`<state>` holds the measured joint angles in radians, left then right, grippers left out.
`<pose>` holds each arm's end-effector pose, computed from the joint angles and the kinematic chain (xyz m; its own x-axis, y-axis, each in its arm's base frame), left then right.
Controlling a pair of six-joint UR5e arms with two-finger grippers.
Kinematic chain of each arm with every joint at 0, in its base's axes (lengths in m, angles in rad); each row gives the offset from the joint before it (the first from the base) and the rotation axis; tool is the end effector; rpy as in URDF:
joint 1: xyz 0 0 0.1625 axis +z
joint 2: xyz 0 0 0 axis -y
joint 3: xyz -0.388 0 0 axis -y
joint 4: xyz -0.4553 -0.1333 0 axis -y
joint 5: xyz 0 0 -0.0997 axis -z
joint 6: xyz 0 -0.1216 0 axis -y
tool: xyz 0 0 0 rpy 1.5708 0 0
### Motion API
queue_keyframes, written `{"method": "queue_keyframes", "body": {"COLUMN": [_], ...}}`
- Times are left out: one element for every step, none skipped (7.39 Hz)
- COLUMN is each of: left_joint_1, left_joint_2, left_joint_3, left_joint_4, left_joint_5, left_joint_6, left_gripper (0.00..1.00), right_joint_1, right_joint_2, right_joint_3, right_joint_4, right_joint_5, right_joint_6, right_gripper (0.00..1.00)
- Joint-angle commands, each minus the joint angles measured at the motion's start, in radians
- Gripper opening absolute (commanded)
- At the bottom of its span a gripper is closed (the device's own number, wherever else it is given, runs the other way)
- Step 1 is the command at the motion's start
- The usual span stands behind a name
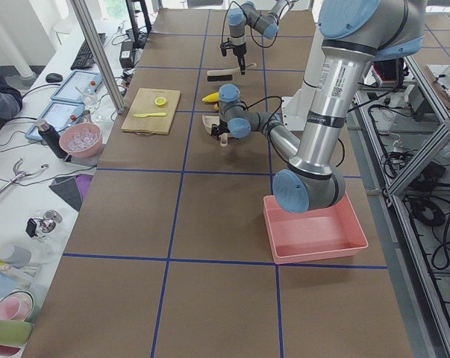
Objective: Sweep and dump trash into bin
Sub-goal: 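Lift the white-handled brush with the right gripper and bring it toward the food, then sweep the corn and ginger pieces into the dustpan with the right-held brush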
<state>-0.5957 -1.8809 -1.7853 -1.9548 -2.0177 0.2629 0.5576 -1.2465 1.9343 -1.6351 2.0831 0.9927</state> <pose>0.5012 -0.4373 0.2927 0.0839 0.9951 -0.0516 -0.5496 0.0894 0.8306 -0.4856 -0.3897 0.2691 0.6963 -0.1271 0.7065 0.1935 0.9810 -0.0142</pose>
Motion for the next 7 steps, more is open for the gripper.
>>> {"method": "queue_keyframes", "body": {"left_joint_1": [-0.004, -0.015, -0.018, -0.019, -0.022, -0.021, -0.022], "left_joint_2": [0.005, 0.014, 0.02, 0.025, 0.023, 0.023, 0.023], "left_joint_3": [-0.002, -0.005, -0.006, -0.009, -0.011, -0.011, -0.011], "left_joint_4": [-0.001, -0.003, -0.003, -0.004, -0.004, -0.004, -0.004], "left_joint_5": [-0.004, -0.007, -0.009, -0.009, -0.009, -0.007, -0.007], "left_joint_6": [-0.001, 0.004, 0.002, -0.002, -0.005, -0.014, -0.016], "left_gripper": [0.98, 0.97, 0.97, 0.93, 0.93, 0.91, 0.89], "right_joint_1": [-0.04, -0.083, -0.112, -0.143, -0.16, -0.162, -0.163], "right_joint_2": [0.105, 0.113, 0.114, 0.137, 0.16, 0.179, 0.183], "right_joint_3": [-0.081, -0.093, -0.092, -0.092, -0.095, -0.095, -0.095], "right_joint_4": [0.003, 0.007, 0.011, 0.011, 0.009, 0.011, 0.014], "right_joint_5": [-0.027, -0.046, -0.055, -0.055, -0.057, -0.057, -0.057], "right_joint_6": [0.052, 0.067, 0.069, 0.102, 0.142, 0.145, 0.15], "right_gripper": [0.0, 0.0, 0.0, 0.0, 0.0, 0.0, 0.0]}}
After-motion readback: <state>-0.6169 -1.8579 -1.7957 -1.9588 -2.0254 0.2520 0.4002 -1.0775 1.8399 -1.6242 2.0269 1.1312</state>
